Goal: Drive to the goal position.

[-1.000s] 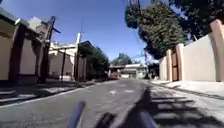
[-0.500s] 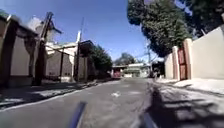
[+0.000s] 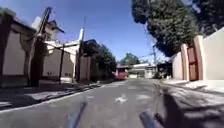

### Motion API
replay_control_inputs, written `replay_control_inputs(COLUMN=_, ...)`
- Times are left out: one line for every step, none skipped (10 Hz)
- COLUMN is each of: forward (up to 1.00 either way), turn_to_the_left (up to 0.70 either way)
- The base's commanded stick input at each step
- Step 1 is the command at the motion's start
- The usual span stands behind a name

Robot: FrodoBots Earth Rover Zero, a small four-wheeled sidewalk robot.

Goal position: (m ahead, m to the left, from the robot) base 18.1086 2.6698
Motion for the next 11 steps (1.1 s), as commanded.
replay_control_inputs(forward=1.00, turn_to_the_left=-0.37)
replay_control_inputs(forward=1.00, turn_to_the_left=-0.36)
replay_control_inputs(forward=1.00, turn_to_the_left=-0.34)
replay_control_inputs(forward=1.00, turn_to_the_left=-0.20)
replay_control_inputs(forward=1.00, turn_to_the_left=0.00)
replay_control_inputs(forward=1.00, turn_to_the_left=0.00)
replay_control_inputs(forward=1.00, turn_to_the_left=0.00)
replay_control_inputs(forward=1.00, turn_to_the_left=-0.02)
replay_control_inputs(forward=1.00, turn_to_the_left=-0.08)
replay_control_inputs(forward=1.00, turn_to_the_left=-0.33)
replay_control_inputs(forward=1.00, turn_to_the_left=-0.33)
